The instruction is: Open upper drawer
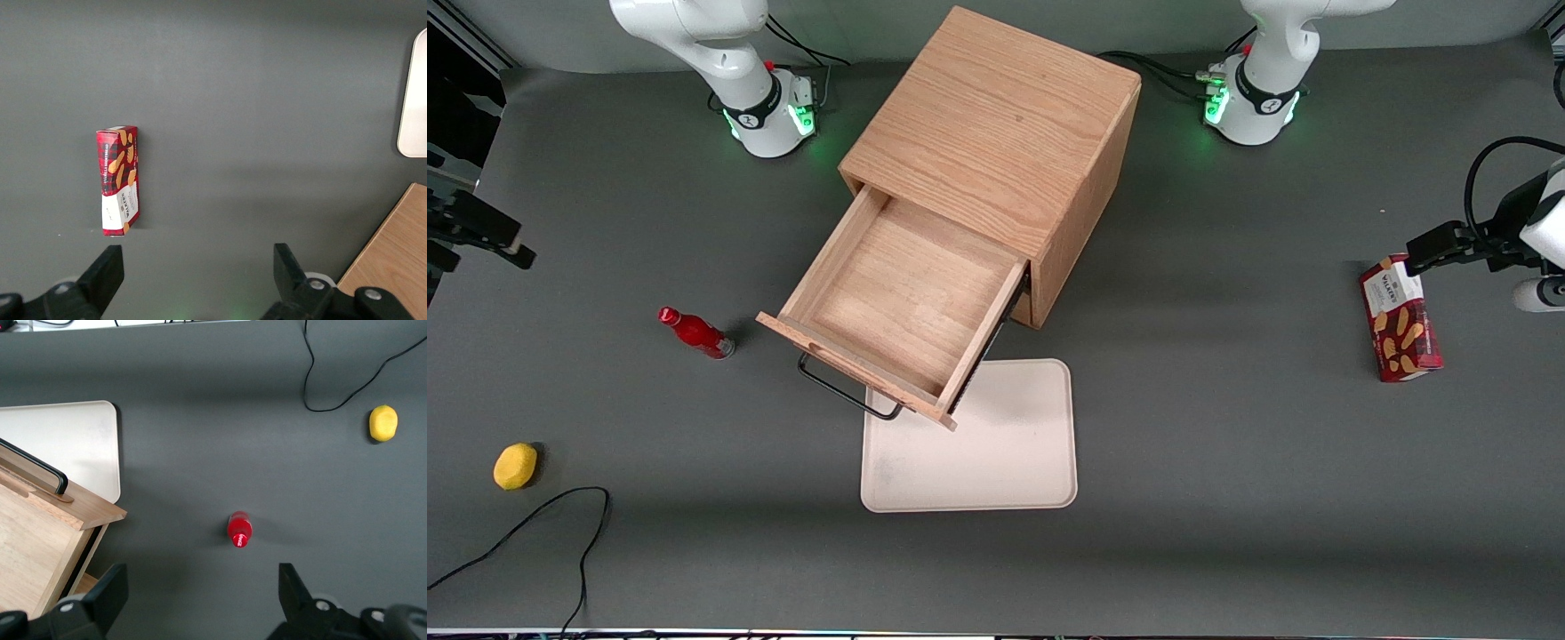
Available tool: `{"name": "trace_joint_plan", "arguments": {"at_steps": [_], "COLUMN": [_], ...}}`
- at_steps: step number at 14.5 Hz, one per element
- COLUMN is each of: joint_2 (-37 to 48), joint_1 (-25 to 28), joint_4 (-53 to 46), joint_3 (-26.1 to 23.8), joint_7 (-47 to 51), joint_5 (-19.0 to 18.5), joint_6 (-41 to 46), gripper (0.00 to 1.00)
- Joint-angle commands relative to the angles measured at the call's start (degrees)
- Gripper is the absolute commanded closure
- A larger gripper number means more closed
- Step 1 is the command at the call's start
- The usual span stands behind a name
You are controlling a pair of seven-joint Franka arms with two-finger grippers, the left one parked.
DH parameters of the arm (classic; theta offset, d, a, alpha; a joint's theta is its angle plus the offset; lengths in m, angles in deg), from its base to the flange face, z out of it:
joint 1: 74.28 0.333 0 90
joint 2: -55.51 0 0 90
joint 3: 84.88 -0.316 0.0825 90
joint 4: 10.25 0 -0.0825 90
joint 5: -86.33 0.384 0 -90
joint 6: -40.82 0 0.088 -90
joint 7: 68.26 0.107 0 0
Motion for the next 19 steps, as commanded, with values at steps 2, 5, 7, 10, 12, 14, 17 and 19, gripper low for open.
{"name": "trace_joint_plan", "arguments": {"at_steps": [2, 5, 7, 10, 12, 14, 17, 19], "joint_2": [-0.84, -0.22, -0.13, -0.05, 0.13, 0.13, -0.05, -0.31], "joint_1": [-0.52, 0.53, 2.98, 3.35, 3.17, 2.91, 2.64, 2.73], "joint_4": [-0.37, 0.86, 1.3, 1.22, 1.3, 1.39, 1.13, 1.13], "joint_3": [-0.66, 0.04, 2.76, 3.39, 3.3, 3.13, 3.21, 3.12], "joint_7": [1.49, 1.58, 1.49, 0.88, 0.7, 0.7, 0.35, 0.35], "joint_5": [-1.05, -1.05, -1.05, -1.05, -1.14, -1.23, -1.4, -1.4], "joint_6": [0.03, 0.21, 0.21, 0.3, 0.91, 1.96, 2.58, 2.58], "gripper": [0.0, 0.0, 0.0, 0.0, 0.0, 0.0, 0.0, 0.0]}}
